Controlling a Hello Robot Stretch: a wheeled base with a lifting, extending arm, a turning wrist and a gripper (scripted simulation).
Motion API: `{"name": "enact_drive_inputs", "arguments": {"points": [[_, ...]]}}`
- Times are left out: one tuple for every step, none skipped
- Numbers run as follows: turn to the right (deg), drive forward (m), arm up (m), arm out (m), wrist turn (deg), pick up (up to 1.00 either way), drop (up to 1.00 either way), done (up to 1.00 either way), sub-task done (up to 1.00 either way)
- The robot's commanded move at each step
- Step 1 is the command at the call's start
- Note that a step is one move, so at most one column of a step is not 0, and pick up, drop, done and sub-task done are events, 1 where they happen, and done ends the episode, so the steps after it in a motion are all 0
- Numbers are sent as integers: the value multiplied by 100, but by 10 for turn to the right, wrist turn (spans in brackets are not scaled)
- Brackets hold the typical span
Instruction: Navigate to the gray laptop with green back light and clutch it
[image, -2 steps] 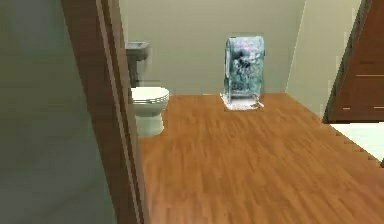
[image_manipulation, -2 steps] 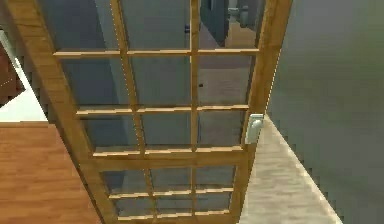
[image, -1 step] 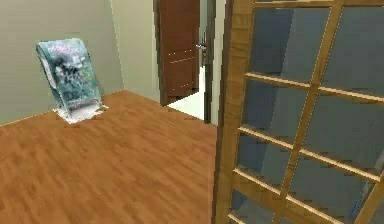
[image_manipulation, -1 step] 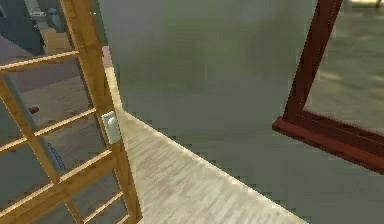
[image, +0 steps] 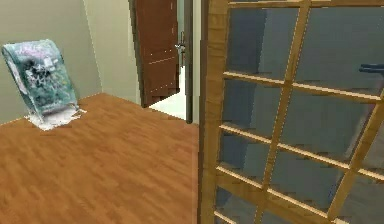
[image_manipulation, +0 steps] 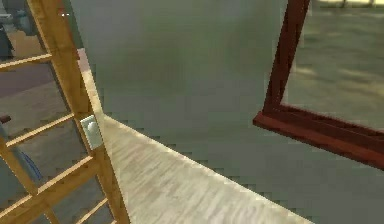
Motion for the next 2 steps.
{"name": "enact_drive_inputs", "arguments": {"points": [[0, 50, 0, 0, 0, 0, 0, 0, 0], [-450, 0, 0, 0, 0, 0, 0, 0, 0]]}}
